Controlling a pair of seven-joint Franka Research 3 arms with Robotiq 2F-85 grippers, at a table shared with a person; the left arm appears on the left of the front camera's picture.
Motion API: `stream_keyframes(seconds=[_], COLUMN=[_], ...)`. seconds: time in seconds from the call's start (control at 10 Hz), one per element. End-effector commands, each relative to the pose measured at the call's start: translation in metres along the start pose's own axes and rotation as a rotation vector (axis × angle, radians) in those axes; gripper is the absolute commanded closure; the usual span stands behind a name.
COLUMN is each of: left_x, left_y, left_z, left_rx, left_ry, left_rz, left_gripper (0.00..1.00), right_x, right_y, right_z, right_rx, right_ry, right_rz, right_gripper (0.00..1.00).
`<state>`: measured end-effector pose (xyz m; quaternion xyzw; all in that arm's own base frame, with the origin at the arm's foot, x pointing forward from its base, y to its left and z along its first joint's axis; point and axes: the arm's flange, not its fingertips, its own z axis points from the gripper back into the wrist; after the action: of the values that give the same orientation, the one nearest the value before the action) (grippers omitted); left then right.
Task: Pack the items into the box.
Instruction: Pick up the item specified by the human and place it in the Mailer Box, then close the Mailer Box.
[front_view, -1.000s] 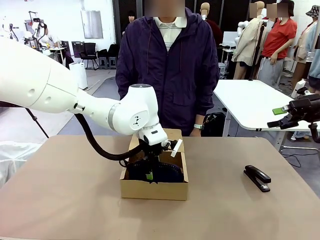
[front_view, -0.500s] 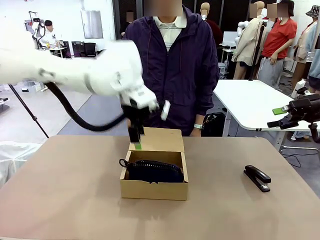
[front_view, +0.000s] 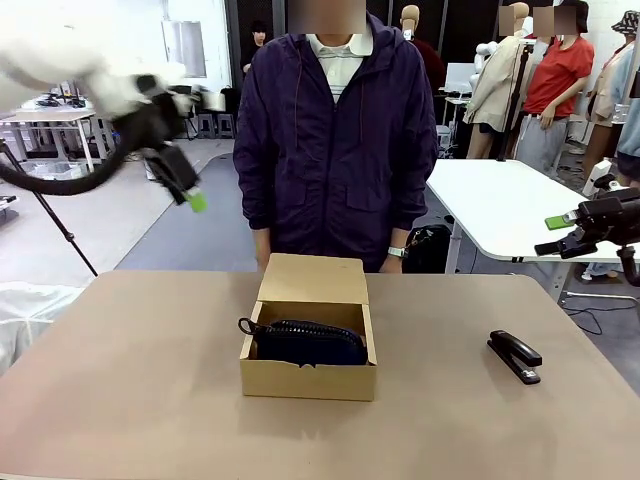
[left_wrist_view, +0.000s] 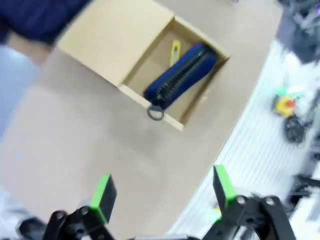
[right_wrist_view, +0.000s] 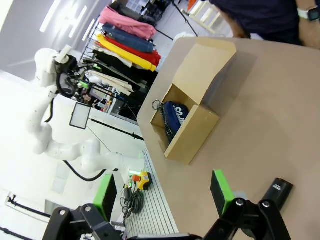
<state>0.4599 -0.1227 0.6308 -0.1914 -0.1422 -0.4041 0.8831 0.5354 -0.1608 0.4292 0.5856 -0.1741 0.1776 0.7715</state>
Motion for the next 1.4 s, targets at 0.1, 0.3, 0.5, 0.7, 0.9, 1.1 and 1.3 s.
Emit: stream_keyframes(seconds=[0.1,0.3,0.5,0.7,0.9,1.1,1.3], left_x=[-0.145,-0.226,-0.285,-0.277,-0.277,-0.277,-0.277], left_y=[0.012,0.017,0.03,0.028,0.028,0.028,0.028], left_z=[0.048,0.042,0.004,0.028,0.028,0.028,0.028], left_rx=[-0.07,-0.238,-0.329,-0.31,-0.31,-0.31,-0.31], left_ry=[-0.317,-0.544,-0.665,-0.586,-0.586,-0.586,-0.586], left_rz=[0.399,0.447,0.542,0.546,0.546,0.546,0.546], left_gripper=[0.0,0.0,0.0,0.0,0.0,0.0,0.0], right_x=[0.003,0.003,0.003,0.003,0.003,0.003,0.003], right_y=[0.005,0.005,0.005,0.005,0.005,0.005,0.005], right_z=[-0.001,-0.001,-0.001,-0.001,-0.001,-0.001,-0.001], right_rx=[-0.015,-0.015,-0.015,-0.015,-0.015,-0.015,-0.015], right_ry=[0.006,0.006,0.006,0.006,0.006,0.006,0.006], right_rz=[-0.011,-0.011,-0.011,-0.011,-0.011,-0.011,-0.011], right_gripper=[0.0,0.0,0.0,0.0,0.0,0.0,0.0])
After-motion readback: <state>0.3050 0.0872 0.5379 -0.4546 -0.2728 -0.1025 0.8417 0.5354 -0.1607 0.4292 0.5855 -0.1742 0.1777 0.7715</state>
